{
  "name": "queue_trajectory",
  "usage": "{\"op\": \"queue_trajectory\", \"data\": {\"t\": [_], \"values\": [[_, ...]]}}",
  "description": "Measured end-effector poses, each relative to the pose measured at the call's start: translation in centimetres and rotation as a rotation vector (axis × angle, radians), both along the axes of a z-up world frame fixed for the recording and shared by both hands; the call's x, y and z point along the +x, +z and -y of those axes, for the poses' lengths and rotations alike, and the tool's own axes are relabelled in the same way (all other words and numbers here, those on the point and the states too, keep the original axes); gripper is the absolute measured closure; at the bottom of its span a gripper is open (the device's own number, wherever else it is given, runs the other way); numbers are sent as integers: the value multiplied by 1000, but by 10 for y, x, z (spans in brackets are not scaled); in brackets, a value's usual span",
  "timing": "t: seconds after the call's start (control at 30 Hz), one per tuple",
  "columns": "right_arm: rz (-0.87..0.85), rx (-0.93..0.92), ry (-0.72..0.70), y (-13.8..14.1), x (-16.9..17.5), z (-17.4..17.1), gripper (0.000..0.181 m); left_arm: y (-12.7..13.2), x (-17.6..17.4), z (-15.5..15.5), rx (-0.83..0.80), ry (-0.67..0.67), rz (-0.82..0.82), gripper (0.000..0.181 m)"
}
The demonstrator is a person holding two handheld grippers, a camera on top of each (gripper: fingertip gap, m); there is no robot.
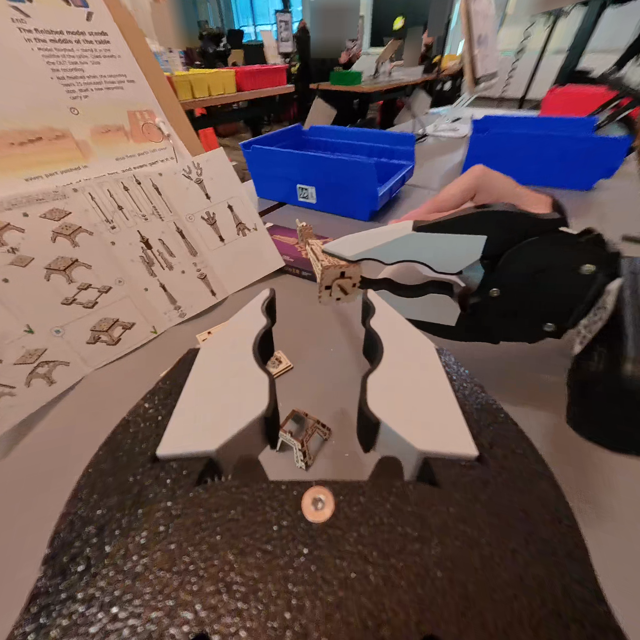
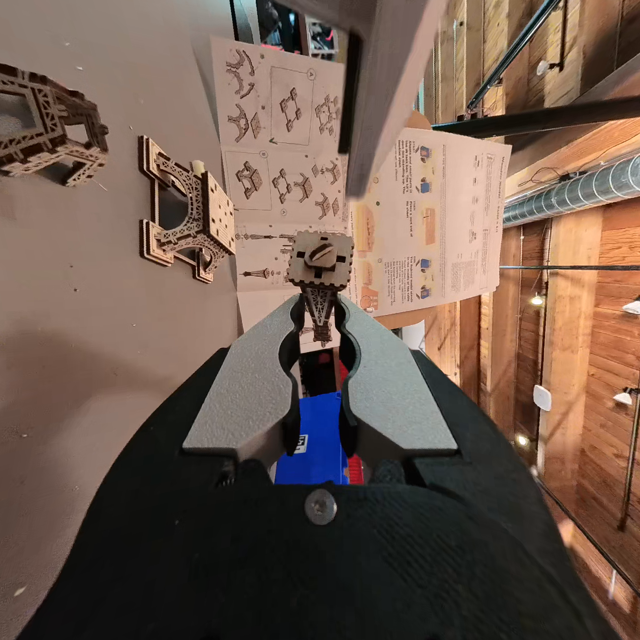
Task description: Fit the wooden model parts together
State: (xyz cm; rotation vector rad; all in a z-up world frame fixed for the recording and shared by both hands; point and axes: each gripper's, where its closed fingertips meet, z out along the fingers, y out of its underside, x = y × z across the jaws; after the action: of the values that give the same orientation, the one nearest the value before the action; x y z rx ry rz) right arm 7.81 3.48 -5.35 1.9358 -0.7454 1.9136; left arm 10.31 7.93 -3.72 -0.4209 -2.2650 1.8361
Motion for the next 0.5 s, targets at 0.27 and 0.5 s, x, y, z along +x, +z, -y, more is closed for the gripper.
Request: {"op": "queue_trajectory", "data": {"t": [0.27,0.5], "values": [[-31,-104,-37,2,-3,-2,166,-19,-20,11,74,61,114,143],[17,-175,16,13,1,-4,166,-16,-21,10,57,39,90,156]]}}
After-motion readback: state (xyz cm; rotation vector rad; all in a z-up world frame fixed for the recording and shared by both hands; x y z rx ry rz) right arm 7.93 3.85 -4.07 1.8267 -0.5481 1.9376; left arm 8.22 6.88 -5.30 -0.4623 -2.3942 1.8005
